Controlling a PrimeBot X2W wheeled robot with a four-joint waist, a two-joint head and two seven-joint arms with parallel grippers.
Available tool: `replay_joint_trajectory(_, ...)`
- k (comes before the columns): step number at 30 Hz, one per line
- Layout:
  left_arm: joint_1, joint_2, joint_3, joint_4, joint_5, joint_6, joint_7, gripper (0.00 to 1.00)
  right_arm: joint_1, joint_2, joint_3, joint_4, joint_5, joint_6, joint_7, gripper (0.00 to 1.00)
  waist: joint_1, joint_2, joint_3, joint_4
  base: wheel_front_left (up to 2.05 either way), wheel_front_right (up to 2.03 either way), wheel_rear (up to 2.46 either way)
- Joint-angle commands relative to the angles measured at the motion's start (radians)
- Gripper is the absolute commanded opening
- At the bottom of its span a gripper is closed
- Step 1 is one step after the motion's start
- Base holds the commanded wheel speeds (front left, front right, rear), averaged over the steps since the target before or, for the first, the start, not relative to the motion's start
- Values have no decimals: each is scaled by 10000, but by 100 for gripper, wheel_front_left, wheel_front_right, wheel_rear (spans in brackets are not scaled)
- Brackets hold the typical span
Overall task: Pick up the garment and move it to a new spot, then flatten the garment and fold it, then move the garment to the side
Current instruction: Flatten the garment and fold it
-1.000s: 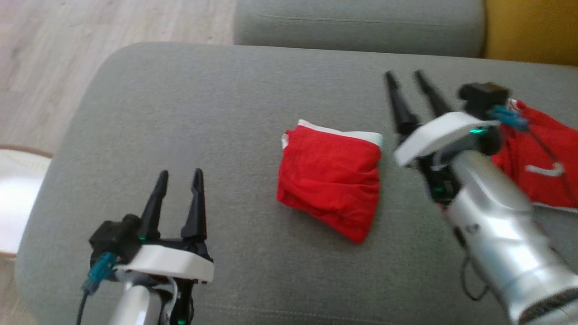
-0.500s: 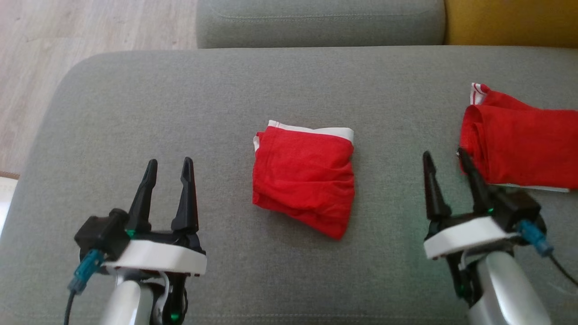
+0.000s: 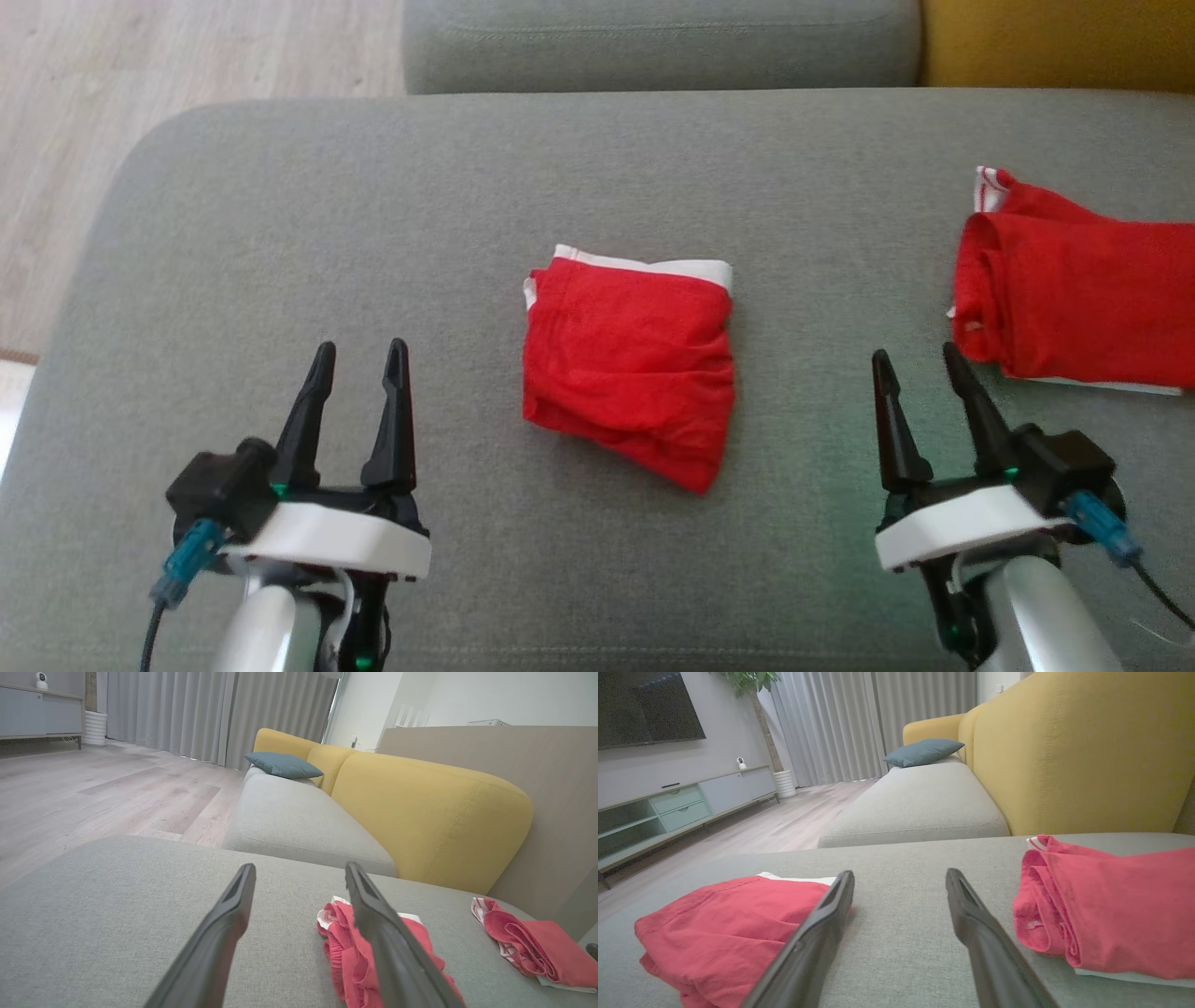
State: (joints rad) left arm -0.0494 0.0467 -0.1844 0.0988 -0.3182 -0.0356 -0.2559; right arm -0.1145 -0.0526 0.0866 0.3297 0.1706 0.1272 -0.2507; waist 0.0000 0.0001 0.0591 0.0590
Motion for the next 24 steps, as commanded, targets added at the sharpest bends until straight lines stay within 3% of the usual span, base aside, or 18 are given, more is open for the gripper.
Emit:
replay_joint_trajectory(1,-451,35,218,-322,-47,-24,-59,100,-555,23,417,-408,-36,35,-38,0,0,-1,110,181,0,0,0)
replay_joint_trajectory(7,-661,35,-56,-375,-164,31,-59,100,-1263,23,1160,-653,-24,35,247,0,0,-1,507,950,0,0,0)
replay_joint_trajectory(11,-750,35,-176,-360,-229,50,-59,100,-1683,23,1903,-301,730,35,552,0,0,-1,702,1403,0,0,0)
replay_joint_trajectory(24,-929,35,-360,-124,-454,144,-59,100,-3846,24,3363,3468,257,35,616,0,0,-1,1264,2904,0,0,0)
